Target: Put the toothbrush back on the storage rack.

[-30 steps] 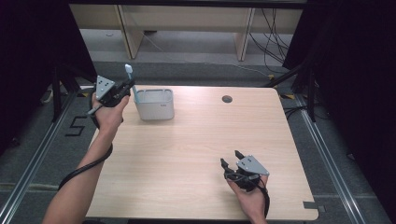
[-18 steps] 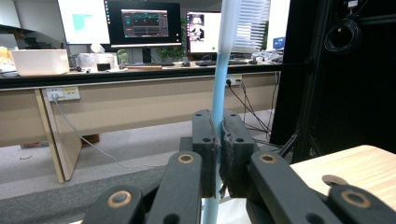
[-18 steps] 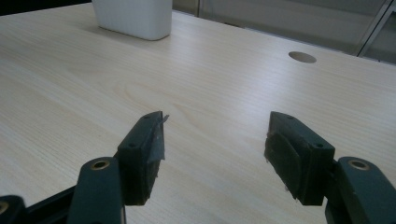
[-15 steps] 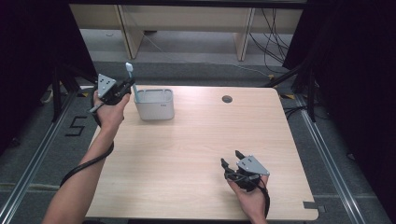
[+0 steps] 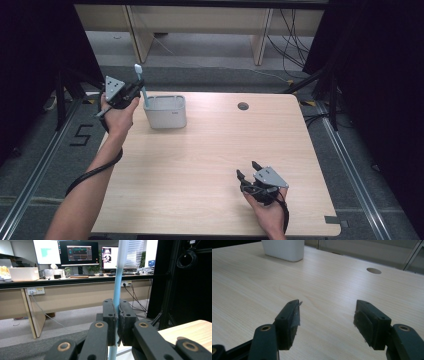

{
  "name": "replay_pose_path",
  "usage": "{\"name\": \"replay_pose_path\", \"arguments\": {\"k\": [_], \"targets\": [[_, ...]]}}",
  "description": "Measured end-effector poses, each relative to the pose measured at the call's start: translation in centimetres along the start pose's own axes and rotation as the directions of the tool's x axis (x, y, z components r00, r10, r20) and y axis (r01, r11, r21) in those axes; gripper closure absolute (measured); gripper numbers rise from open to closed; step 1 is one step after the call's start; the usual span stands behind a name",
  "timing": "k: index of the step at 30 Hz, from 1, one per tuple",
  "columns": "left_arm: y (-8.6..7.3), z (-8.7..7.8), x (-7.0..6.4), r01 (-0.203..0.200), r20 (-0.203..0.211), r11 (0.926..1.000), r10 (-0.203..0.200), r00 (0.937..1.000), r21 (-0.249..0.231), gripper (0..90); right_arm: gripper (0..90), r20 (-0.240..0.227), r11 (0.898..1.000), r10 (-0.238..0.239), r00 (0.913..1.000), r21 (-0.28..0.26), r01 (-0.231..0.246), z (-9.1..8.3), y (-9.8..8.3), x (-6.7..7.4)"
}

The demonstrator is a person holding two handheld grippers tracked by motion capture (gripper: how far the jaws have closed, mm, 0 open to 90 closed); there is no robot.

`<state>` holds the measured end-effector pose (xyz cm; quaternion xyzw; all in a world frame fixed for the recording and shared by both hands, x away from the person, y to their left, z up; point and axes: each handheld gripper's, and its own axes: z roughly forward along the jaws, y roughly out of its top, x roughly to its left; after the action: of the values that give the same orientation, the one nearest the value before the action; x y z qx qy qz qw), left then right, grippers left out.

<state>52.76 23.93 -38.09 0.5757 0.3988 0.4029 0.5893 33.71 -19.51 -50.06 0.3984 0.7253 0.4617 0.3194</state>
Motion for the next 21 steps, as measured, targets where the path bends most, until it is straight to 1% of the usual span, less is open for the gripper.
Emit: {"name": "replay_pose_path", "arguments": {"k": [4, 5, 6, 7, 10, 11, 17, 18, 19, 20, 21], "targets": [[-0.2, 0.2, 0.1, 0.001, -0.002, 1.0000, -0.001, 1.0000, 0.006, 85.0, 38.0, -0.002, 1.000, -0.001, 1.0000, 0.004, 0.001, 0.0, 0.0, 0.0], [-0.2, 0.2, 0.0, -0.002, -0.001, 1.0000, 0.002, 1.0000, 0.008, 85.0, 38.0, -0.005, 1.000, 0.006, 1.0000, 0.007, -0.006, -0.1, 0.0, 0.0], [-0.3, 0.3, 0.0, 0.001, 0.001, 1.0000, -0.001, 1.0000, 0.009, 85.0, 38.0, -0.012, 1.000, 0.025, 0.9996, 0.009, -0.025, -0.1, 0.0, 0.2], [-0.4, 0.3, 0.0, -0.001, 0.000, 0.9999, 0.001, 1.0000, 0.011, 85.0, 38.0, -0.014, 1.000, 0.026, 0.9996, 0.010, -0.026, -0.1, 0.0, 0.2], [-0.5, 0.5, 0.0, 0.000, 0.001, 0.9999, 0.000, 1.0000, 0.015, 85.0, 38.0, -0.014, 1.000, 0.027, 0.9995, 0.009, -0.027, -0.1, 0.0, 0.2], [-0.6, 0.6, -0.1, 0.004, 0.001, 0.9999, -0.004, 1.0000, 0.014, 84.9, 38.0, 0.003, 1.000, 0.002, 1.0000, -0.009, -0.002, 0.0, 0.0, 0.1], [-0.8, 0.8, 0.0, 0.007, -0.002, 0.9997, -0.007, 1.0000, 0.023, 84.9, 38.0, -0.006, 1.000, 0.003, 1.0000, 0.004, -0.003, 0.0, 0.0, 0.1], [-0.9, 0.9, 0.0, 0.008, -0.003, 0.9997, -0.008, 1.0000, 0.025, 84.9, 38.0, -0.010, 1.000, 0.018, 0.9998, 0.011, -0.018, -0.1, 0.0, 0.2], [-1.0, 0.9, 0.1, 0.008, -0.002, 0.9997, -0.008, 1.0000, 0.024, 84.9, 37.9, -0.010, 1.000, 0.018, 0.9998, 0.011, -0.018, -0.1, 0.0, 0.2], [-1.1, 0.9, 0.1, 0.010, -0.004, 0.9996, -0.010, 0.9999, 0.027, 84.9, 37.9, -0.016, 0.999, 0.034, 0.9993, 0.016, -0.034, -0.1, 0.0, 0.3], [-1.1, 0.9, 0.1, 0.014, -0.004, 0.9995, -0.014, 0.9999, 0.027, 84.9, 37.9, -0.016, 0.999, 0.037, 0.9992, 0.012, -0.037, -0.1, 0.0, 0.4]]}}
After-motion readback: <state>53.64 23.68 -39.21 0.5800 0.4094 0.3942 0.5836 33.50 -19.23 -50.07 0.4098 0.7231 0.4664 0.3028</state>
